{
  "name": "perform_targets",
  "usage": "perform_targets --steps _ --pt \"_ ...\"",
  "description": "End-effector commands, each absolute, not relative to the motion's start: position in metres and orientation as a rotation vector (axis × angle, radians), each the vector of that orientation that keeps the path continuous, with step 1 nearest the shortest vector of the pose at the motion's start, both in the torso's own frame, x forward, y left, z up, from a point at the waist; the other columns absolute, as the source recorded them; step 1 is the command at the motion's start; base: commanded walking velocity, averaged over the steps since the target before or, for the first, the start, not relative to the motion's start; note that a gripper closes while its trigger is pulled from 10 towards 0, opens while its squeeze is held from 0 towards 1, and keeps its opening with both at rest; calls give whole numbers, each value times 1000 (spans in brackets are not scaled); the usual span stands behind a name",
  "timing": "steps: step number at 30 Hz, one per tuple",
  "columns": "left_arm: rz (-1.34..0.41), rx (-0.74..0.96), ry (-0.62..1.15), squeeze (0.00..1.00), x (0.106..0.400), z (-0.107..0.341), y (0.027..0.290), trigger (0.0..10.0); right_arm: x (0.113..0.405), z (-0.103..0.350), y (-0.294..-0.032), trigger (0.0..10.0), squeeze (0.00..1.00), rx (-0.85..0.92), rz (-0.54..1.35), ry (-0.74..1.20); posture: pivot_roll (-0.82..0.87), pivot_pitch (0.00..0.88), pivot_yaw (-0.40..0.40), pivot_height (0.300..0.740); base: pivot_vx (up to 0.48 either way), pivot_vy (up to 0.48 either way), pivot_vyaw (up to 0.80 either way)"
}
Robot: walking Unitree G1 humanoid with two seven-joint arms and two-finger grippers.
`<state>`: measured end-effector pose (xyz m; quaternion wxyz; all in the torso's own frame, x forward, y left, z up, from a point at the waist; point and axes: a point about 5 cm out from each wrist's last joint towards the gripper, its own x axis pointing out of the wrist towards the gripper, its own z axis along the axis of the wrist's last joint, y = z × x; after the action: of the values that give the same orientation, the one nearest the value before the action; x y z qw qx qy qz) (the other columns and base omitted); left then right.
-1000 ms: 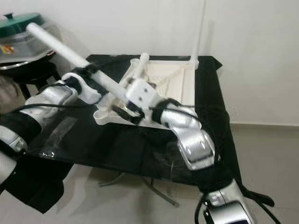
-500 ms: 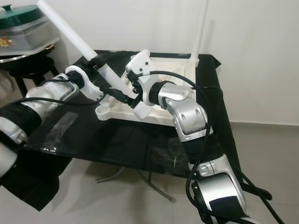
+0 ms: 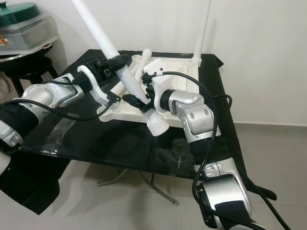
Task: Building children table
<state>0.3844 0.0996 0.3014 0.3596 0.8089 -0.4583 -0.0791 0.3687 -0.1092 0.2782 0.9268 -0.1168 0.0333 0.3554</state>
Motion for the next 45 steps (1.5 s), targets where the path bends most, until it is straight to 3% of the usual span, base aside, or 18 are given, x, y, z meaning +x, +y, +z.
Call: perform_targets --steps 1,2,3,4,5,22,23,24,35,41,43,45 --pt "-214 2086 -1271 0 379 308 96 10000 369 276 -106 10000 0 -237 730 102 -1 77 1 740 0 0 0" --pt "-213 2083 -1301 0 378 310 94 10000 368 270 -103 10000 0 -229 740 136 -1 77 1 740 0 0 0" --pt "-211 2081 -1327 0 376 312 92 10000 367 266 -102 4941 0 -220 749 158 -4 78 -2 740 0 0 0" --pt "-211 2079 -1345 0 375 312 91 10000 367 265 -102 4941 0 -214 755 170 -4 78 -2 740 0 0 0" --pt "-211 2076 -1362 0 374 314 90 10000 367 263 -102 0 0 -212 757 179 -4 78 -2 740 0 0 0" --pt "-191 2001 -1453 0 367 324 81 10000 365 253 -98 0 0 -161 748 219 -2 77 -4 740 0 0 0" --pt "-218 1965 -1427 925 367 324 82 10000 367 254 -99 0 0 -155 733 205 -2 77 -4 740 0 0 0" --pt "-268 1897 -1363 1000 367 323 85 10000 369 257 -101 0 0 -145 705 180 -2 77 -4 740 0 0 0" --pt "-217 1818 -1281 1000 371 328 93 10000 375 264 -109 0 0 -105 595 96 2 73 -4 740 0 0 0" --pt "-136 1735 -1152 1000 377 341 116 10000 385 271 -132 0 0 -60 403 10 3 71 3 740 0 0 0" --pt "-109 1651 -1065 1000 381 343 127 10000 386 275 -136 0 0 -32 370 -34 4 70 6 740 0 0 0" --pt "-72 1455 -909 1000 387 343 146 10000 385 280 -140 0 0 25 355 -110 7 69 9 740 0 0 0"
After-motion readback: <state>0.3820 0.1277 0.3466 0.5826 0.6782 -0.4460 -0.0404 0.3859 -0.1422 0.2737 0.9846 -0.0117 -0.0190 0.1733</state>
